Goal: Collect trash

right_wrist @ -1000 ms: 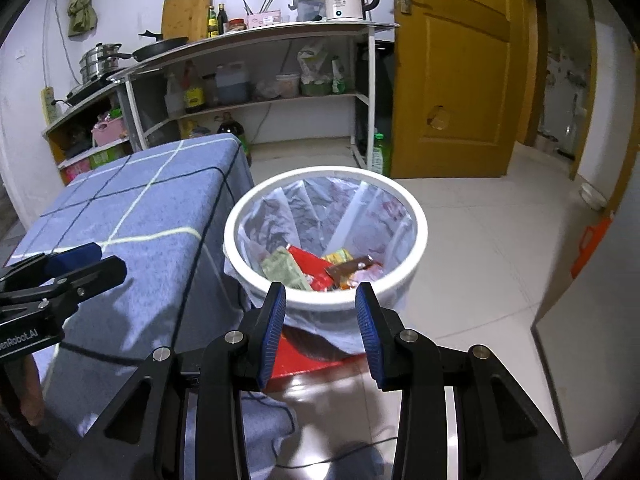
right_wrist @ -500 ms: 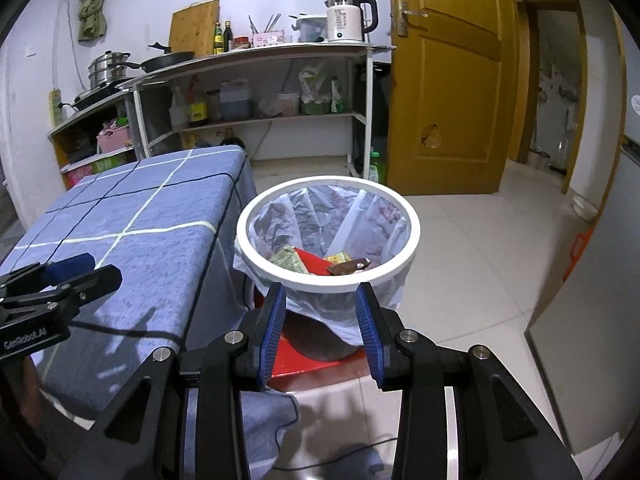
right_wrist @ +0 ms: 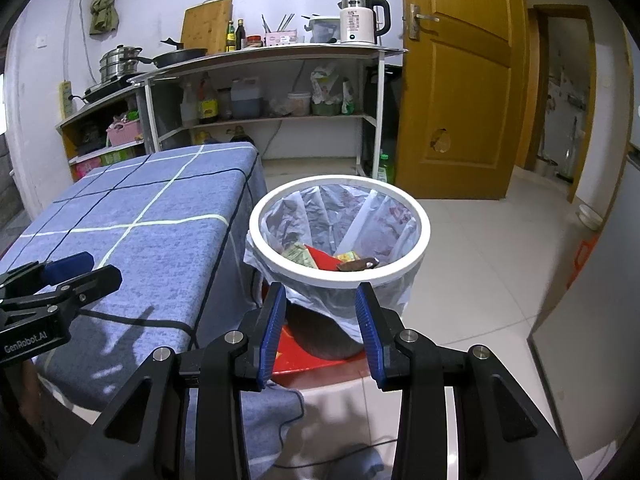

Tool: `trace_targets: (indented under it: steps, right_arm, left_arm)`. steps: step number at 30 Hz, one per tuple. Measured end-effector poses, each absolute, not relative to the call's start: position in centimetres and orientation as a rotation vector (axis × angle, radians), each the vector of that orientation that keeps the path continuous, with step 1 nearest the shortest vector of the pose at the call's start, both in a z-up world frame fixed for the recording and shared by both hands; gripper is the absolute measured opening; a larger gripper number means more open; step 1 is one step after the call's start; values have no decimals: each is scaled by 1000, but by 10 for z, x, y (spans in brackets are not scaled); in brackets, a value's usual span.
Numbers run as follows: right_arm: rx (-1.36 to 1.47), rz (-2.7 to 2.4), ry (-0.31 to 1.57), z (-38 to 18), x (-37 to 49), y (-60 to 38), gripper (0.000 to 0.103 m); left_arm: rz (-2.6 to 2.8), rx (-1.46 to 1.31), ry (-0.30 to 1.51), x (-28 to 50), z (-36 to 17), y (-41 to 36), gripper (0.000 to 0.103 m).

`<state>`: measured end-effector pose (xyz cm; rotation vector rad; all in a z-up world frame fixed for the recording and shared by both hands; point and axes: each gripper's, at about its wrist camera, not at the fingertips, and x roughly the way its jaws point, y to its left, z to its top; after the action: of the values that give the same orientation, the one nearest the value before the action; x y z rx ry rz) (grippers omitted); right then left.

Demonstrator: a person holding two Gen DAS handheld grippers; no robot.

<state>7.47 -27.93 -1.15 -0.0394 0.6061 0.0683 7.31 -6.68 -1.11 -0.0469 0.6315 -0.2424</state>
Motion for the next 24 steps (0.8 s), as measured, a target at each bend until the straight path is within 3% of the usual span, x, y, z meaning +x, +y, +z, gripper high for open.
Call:
trace_targets:
  steps: [24]
  right_arm:
    - [-43,74,607,-8,73,-277,37]
  left_arm:
    - [-241,-31,631,68,-11,-73,64]
